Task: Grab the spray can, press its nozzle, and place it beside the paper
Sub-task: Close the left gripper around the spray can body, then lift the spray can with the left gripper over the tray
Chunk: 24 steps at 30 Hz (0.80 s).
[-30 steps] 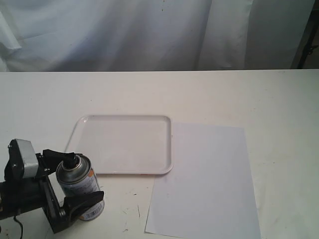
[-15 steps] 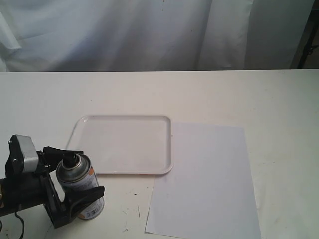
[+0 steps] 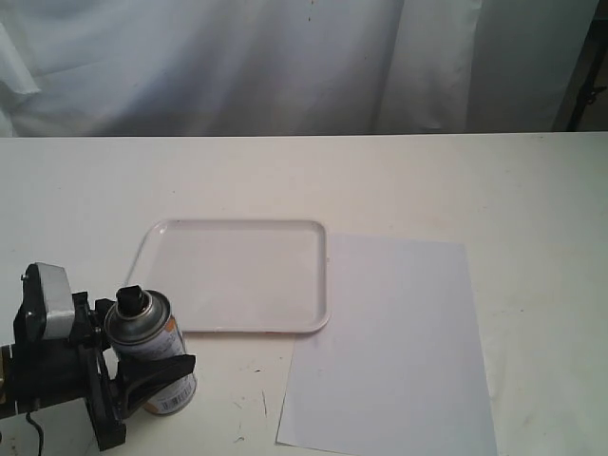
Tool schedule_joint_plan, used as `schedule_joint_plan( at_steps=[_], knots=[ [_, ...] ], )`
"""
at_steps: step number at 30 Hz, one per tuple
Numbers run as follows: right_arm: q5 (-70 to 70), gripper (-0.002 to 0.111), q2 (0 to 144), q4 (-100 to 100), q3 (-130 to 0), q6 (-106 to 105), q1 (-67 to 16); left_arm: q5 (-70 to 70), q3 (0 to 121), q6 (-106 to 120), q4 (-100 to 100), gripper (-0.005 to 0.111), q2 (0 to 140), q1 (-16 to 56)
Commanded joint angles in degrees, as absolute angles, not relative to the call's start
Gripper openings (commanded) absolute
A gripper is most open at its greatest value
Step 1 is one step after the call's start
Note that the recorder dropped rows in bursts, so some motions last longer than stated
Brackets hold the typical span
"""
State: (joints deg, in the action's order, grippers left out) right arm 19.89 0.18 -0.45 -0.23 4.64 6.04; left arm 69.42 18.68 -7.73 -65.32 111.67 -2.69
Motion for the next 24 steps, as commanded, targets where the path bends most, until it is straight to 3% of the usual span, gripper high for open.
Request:
schedule_joint_plan(
  at_steps=[1, 4, 7, 17, 24],
  knots=[
    [19.8, 0.000, 0.0, -0.5, 0.0, 4.7, 5.7, 70.0, 19.0, -7.2, -64.7, 0.024, 111.5, -2.4],
    [19.8, 0.000, 0.0, -0.6, 0.0, 4.7, 5.7, 70.0, 19.0, -7.7, -62.5, 0.022, 110.6, -2.4],
    [19.8, 0.000, 0.0, -0.6, 0.0, 4.7, 5.7, 70.0, 19.0, -9.1, -60.2, 0.000, 108.8, -2.4],
    [19.8, 0.000, 0.0, -0.6, 0.0, 4.7, 5.7, 70.0, 19.0, -16.3, -55.4, 0.000, 97.7, -2.4],
    [19.8, 0.000, 0.0, -0.6, 0.0, 4.7, 5.7, 62.9, 23.3, -33.4, -60.8, 0.000, 89.2, -2.4]
  ],
)
